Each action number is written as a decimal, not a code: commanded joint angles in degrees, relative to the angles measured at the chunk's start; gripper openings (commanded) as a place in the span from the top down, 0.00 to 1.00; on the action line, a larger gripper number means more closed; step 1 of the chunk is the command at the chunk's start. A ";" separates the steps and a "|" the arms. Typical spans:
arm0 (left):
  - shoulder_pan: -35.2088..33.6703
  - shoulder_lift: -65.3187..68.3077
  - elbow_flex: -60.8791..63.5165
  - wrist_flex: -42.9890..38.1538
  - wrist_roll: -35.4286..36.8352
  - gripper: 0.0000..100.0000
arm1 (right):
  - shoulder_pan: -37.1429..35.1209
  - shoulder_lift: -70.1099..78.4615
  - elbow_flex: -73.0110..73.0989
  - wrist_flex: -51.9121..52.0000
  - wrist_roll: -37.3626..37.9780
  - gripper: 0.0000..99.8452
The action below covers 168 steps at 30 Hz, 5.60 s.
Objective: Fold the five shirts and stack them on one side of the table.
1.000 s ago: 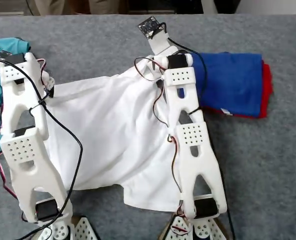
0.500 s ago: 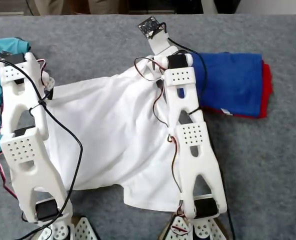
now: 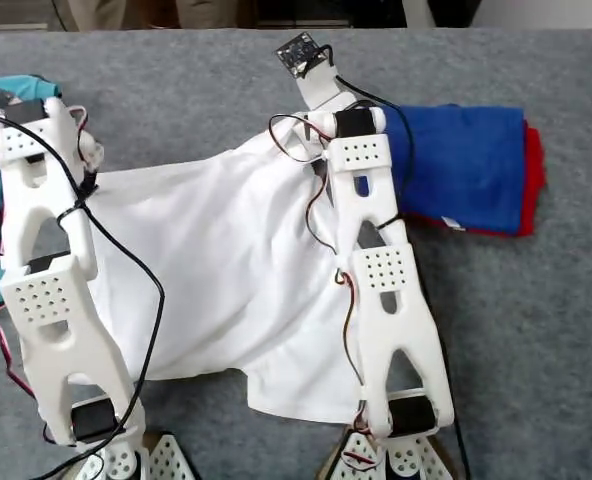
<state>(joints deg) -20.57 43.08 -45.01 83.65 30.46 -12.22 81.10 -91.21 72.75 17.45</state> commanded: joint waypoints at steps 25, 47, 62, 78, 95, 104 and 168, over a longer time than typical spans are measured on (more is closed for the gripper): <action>0.62 -18.68 -45.27 17.32 -23.74 0.98 | 8.13 -52.09 -4.35 16.44 -3.08 1.00; 0.53 -88.92 -1.32 17.14 -40.88 0.98 | 7.87 -91.91 -4.18 11.96 -1.67 1.00; 0.62 -109.14 26.37 16.79 -40.62 0.98 | 7.78 -94.90 5.76 19.96 2.99 1.00; -7.47 -120.92 39.91 6.86 -40.88 0.98 | 3.38 -95.16 12.18 20.66 10.55 1.00; -8.00 -121.45 35.34 15.03 -40.53 0.98 | 3.38 -105.01 12.70 20.92 12.66 1.00; -7.91 -124.88 39.47 17.05 -38.77 0.98 | -0.92 -103.43 23.34 19.60 12.66 1.00; -0.70 -42.24 53.89 -22.77 -45.71 0.98 | 3.38 -56.92 33.36 29.71 19.34 1.00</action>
<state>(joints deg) -20.04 1.67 12.22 58.68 -14.11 -8.97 35.65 -71.52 101.49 34.51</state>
